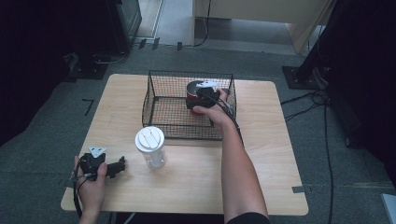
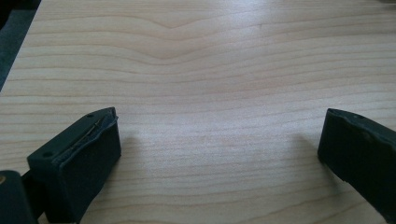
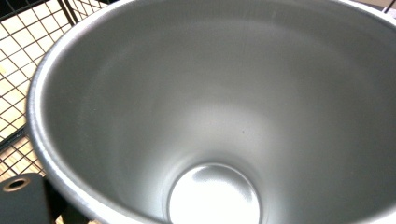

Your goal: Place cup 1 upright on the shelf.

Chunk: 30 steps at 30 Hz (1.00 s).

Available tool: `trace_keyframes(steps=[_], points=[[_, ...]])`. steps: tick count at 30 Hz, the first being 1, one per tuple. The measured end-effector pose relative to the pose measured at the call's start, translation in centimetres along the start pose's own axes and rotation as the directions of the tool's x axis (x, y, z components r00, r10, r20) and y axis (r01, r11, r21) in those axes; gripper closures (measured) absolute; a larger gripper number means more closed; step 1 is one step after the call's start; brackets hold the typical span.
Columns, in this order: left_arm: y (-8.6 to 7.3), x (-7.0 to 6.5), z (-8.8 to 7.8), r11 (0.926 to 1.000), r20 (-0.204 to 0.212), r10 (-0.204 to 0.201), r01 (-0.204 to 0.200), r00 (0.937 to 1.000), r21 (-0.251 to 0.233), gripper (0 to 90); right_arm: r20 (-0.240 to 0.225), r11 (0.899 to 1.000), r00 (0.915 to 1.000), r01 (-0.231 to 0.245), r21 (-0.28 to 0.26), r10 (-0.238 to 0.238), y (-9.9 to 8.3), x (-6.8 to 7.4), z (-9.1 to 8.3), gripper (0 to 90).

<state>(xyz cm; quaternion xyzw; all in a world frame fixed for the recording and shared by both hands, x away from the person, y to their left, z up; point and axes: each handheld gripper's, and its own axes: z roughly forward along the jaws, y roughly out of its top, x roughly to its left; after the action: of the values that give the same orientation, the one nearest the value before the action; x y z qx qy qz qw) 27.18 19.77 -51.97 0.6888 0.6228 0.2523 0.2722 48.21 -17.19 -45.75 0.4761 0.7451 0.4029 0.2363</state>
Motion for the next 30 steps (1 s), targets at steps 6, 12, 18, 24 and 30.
trace_keyframes(steps=[6, 12, 18, 24, 30], points=[[0.0, 0.0, 0.0, 1.0, 0.0, 0.0, 0.0, 1.0, 0.0, 0.0, 0.021, 1.0, 0.9998, -0.007, -0.013, 0.007, 0.1, 0.0, -0.1, 5.8], [0.0, 0.0, 0.0, 1.0, 0.0, 0.0, 0.0, 1.0, 0.0, 0.0, 0.01, 0.998, 0.9997, -0.02, -0.058, 0.02, 0.3, 0.0, -0.4, 0.0], [0.0, 0.0, 0.0, 1.0, 0.0, 0.0, 0.0, 1.0, 0.0, 0.0, 0.025, 0.996, 0.9991, -0.031, -0.089, 0.033, 0.4, 0.1, -0.7, 0.0], [0.0, 0.0, 0.0, 1.0, 0.0, 0.0, 0.0, 1.0, 0.0, 0.0, 0.039, 0.99, 0.9988, -0.026, -0.136, 0.031, 0.7, 0.1, -1.1, 0.0], [0.0, 0.0, 0.0, 1.0, 0.0, 0.0, 0.0, 1.0, 0.0, 0.0, 0.055, 0.979, 0.9975, -0.032, -0.2, 0.044, 1.3, 0.0, -2.0, 0.0]])
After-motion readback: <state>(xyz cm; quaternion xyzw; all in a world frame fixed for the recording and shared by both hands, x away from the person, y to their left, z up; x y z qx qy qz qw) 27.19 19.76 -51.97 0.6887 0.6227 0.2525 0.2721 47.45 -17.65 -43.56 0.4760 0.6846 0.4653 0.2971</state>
